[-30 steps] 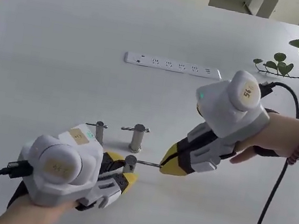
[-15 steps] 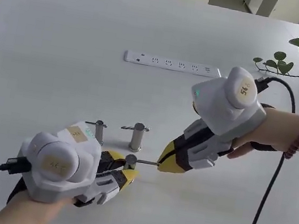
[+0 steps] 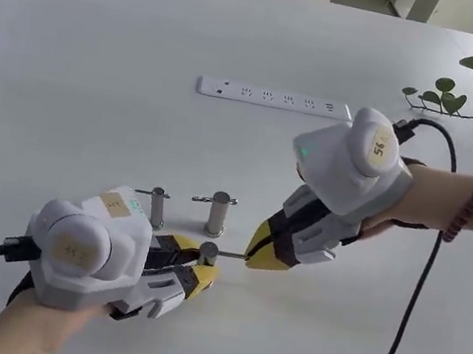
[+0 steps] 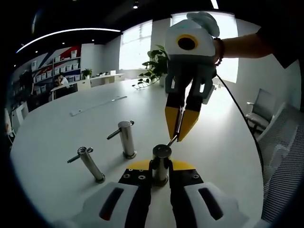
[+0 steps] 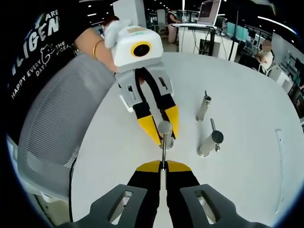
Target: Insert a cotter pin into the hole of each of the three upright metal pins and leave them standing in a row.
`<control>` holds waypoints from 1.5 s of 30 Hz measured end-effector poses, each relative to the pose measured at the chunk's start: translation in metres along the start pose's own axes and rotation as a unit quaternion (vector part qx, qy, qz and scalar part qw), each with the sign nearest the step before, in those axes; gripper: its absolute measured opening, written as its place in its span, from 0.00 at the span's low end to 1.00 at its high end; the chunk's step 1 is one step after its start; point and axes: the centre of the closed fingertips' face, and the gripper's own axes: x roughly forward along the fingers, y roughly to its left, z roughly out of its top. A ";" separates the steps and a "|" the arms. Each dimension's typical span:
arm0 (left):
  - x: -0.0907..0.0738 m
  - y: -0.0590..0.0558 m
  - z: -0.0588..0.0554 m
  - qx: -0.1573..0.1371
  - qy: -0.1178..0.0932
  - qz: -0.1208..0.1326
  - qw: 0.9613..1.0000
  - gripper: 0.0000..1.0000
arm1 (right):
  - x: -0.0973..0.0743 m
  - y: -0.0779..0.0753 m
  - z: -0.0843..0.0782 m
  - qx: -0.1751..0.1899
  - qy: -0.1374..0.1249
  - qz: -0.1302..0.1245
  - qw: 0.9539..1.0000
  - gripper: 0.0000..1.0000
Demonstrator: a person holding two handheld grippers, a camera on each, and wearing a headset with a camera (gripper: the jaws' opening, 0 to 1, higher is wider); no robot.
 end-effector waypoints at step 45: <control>0.003 -0.001 -0.005 -0.048 -0.003 0.015 0.999 0.15 | -0.001 -0.008 0.024 0.088 -0.027 -0.031 0.995 0.09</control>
